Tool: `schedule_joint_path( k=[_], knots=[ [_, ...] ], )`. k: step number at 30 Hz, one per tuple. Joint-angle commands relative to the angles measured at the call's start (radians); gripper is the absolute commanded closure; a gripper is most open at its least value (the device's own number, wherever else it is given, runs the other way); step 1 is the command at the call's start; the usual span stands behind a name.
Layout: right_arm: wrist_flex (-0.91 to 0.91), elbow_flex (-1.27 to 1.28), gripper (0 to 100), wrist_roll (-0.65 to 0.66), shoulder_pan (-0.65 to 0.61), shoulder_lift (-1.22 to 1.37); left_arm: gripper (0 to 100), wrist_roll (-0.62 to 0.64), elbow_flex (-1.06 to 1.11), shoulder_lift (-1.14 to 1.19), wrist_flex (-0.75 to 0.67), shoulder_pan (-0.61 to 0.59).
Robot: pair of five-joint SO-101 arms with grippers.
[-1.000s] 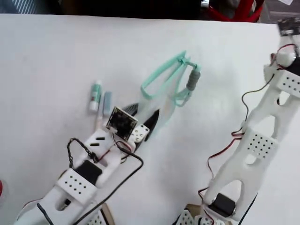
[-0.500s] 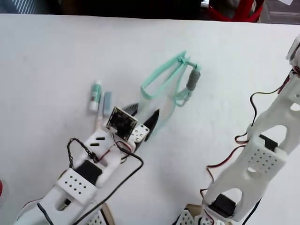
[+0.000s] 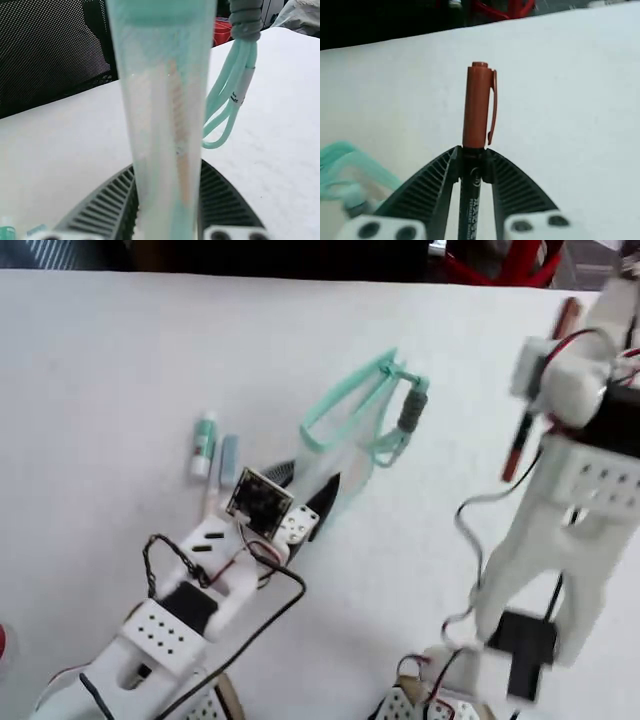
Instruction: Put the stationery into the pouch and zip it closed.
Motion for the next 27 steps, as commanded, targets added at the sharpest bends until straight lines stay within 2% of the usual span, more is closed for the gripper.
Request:
schedule_joint_path(
  k=[1, 7, 11, 16, 20, 27],
  knots=[
    [-0.147, 0.107, 98.1, -0.009, -0.116, -0.259, 86, -0.005, 0.000, -0.005, -0.017, 0.007],
    [-0.392, 0.245, 98.1, -0.011, -0.343, -0.538, 86, -0.005, 0.000, -0.005, -0.017, 0.007],
    [-0.581, 0.390, 98.1, -0.011, -0.469, -0.628, 86, -0.005, 0.000, -0.005, -0.017, 0.007],
    [-0.858, 0.647, 98.0, -0.011, -0.539, -0.613, 86, -0.005, 0.002, -0.005, -0.017, 0.005],
    [-0.955, 0.750, 98.1, -0.005, -0.607, -0.610, 86, -0.005, 0.002, -0.005, -0.017, 0.005],
    [-1.118, 0.924, 98.1, -0.003, -0.627, -0.613, 86, -0.005, 0.002, -0.005, -0.017, 0.005]
  ],
)
